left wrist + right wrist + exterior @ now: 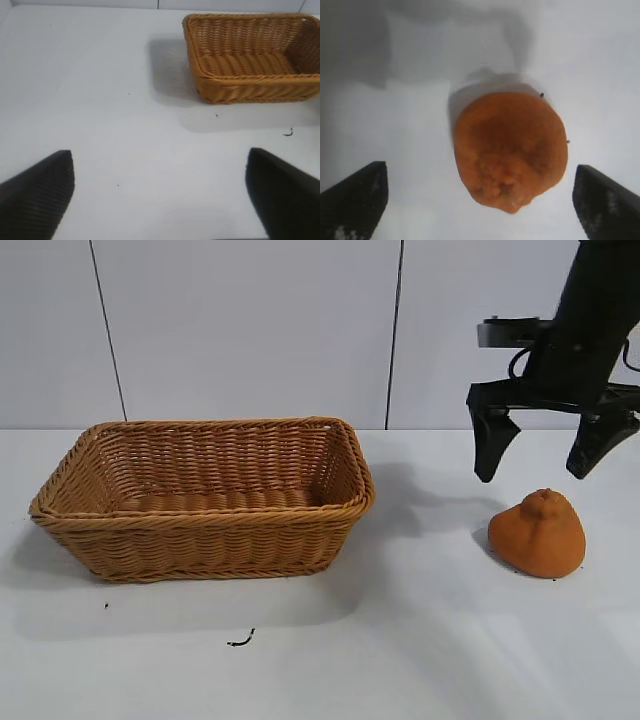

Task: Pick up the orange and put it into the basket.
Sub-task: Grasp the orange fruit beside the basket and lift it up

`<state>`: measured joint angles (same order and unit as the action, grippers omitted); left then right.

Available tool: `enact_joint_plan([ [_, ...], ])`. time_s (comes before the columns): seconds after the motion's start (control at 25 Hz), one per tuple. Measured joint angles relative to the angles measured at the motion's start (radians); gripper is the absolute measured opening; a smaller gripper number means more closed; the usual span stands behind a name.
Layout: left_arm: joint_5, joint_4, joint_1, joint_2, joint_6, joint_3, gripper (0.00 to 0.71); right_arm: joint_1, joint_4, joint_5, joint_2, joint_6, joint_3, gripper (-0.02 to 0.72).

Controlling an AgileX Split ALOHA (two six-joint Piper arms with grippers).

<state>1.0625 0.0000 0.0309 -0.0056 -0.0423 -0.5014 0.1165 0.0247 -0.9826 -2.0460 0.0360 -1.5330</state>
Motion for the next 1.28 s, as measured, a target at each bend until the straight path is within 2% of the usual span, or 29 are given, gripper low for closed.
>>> enact_joint_plan([
  [0.32, 0.000, 0.000, 0.000, 0.000, 0.000, 0.000, 0.666, -0.002, 0.003, 0.012, -0.092, -0.008, -0.005, 0.694],
  [0.6, 0.000, 0.000, 0.000, 0.000, 0.000, 0.000, 0.666, -0.002, 0.017, 0.044, -0.200, -0.044, -0.007, 0.693],
  [0.64, 0.000, 0.000, 0.000, 0.000, 0.000, 0.000, 0.666, -0.002, 0.015, 0.044, -0.200, -0.051, -0.008, 0.671],
  [0.72, 0.000, 0.000, 0.000, 0.000, 0.000, 0.000, 0.666, -0.002, 0.021, 0.043, -0.200, -0.056, -0.009, 0.559],
  [0.84, 0.000, 0.000, 0.000, 0.000, 0.000, 0.000, 0.666, -0.002, 0.017, 0.008, -0.199, -0.058, -0.025, 0.266],
  [0.92, 0.000, 0.000, 0.000, 0.000, 0.000, 0.000, 0.666, -0.002, 0.021, -0.029, -0.190, -0.059, -0.049, 0.132],
  [0.96, 0.000, 0.000, 0.000, 0.000, 0.000, 0.000, 0.666, -0.002, 0.023, -0.048, -0.186, -0.060, -0.068, 0.109],
  [1.28, 0.001, 0.000, 0.000, 0.000, 0.000, 0.000, 0.666, -0.002, -0.007, -0.211, -0.135, -0.060, -0.329, 0.106],
])
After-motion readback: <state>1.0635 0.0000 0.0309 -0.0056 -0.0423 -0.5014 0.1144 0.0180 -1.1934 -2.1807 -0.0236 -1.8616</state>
